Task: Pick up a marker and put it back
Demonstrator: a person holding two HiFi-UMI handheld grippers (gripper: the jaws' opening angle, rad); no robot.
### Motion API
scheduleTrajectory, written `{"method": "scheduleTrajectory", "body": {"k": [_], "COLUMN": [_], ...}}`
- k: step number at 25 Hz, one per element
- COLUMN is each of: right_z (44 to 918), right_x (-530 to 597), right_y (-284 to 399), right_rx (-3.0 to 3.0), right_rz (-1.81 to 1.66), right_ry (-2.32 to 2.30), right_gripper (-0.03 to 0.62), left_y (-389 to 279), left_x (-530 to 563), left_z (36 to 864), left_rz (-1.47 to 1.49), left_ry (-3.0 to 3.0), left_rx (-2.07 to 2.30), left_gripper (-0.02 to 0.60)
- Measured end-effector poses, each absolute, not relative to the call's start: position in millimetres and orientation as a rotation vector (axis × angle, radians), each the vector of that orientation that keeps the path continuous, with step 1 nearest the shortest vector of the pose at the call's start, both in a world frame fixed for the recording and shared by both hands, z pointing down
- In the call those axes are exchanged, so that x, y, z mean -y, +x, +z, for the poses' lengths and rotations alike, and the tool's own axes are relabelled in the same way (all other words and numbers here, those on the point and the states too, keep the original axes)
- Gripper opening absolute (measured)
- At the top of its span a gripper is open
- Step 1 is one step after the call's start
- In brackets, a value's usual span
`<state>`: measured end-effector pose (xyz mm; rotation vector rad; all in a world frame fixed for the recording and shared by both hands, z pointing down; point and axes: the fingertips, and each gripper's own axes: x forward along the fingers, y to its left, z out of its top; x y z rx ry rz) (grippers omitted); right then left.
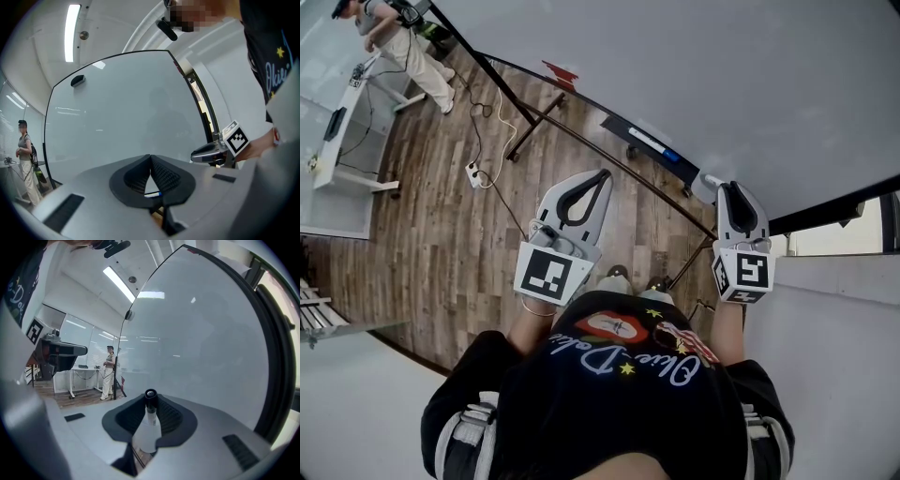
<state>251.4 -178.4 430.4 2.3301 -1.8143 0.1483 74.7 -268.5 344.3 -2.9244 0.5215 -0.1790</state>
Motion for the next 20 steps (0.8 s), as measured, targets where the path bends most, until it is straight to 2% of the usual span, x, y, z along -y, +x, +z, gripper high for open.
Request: {"method": "scheduleTrajectory", "body": {"k": [20], "right_z": [449.2], "right_x": [181.8], "right_y": [250.1], "right_rx": [1.795], "right_rz": [0.168], "right_ry": [2.313], "right_gripper": [0.072], "left_y": [74.1], "left_x": [268.3], "left_z": [345.5], "left_rz": [-0.186], "left_ry": [-2.926], "left_rx": [-0.52], "left_gripper": [0.004]}}
